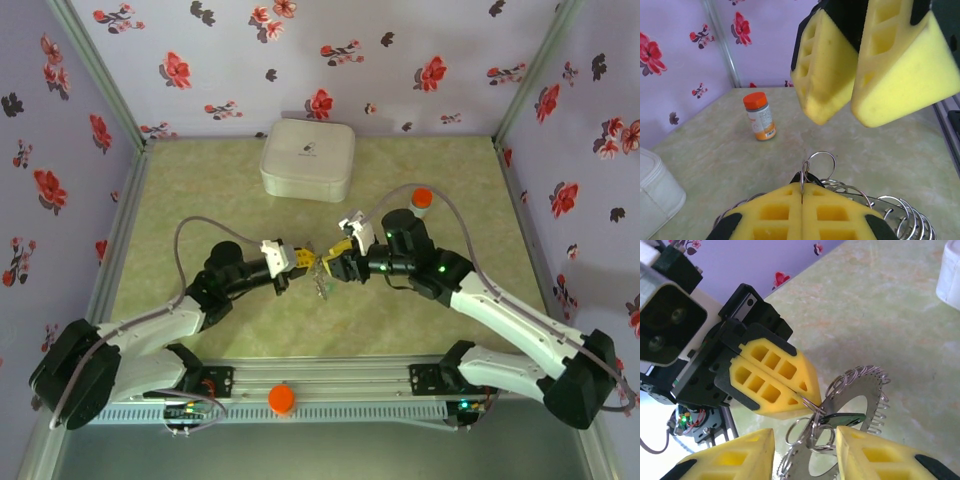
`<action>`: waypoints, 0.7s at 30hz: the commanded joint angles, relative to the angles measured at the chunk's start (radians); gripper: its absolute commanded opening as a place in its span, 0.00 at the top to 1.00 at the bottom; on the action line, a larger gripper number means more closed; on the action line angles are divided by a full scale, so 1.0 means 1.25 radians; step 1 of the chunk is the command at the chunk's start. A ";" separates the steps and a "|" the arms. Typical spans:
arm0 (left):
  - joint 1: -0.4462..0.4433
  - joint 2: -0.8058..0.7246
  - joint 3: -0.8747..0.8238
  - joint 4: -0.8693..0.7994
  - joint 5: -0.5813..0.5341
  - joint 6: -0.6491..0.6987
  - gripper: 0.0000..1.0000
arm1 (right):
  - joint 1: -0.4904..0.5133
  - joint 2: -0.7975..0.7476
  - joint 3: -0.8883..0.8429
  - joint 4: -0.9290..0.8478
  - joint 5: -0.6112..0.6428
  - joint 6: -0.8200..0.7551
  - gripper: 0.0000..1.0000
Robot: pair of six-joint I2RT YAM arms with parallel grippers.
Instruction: Put the keys on the keyring
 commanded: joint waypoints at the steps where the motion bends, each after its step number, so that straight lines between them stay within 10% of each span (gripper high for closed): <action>1: -0.006 0.002 0.008 0.058 -0.020 -0.016 1.00 | 0.010 0.033 0.052 -0.052 0.021 0.047 0.65; 21: -0.006 -0.007 0.002 0.057 -0.022 -0.012 1.00 | 0.016 0.103 0.096 -0.076 0.055 0.028 0.87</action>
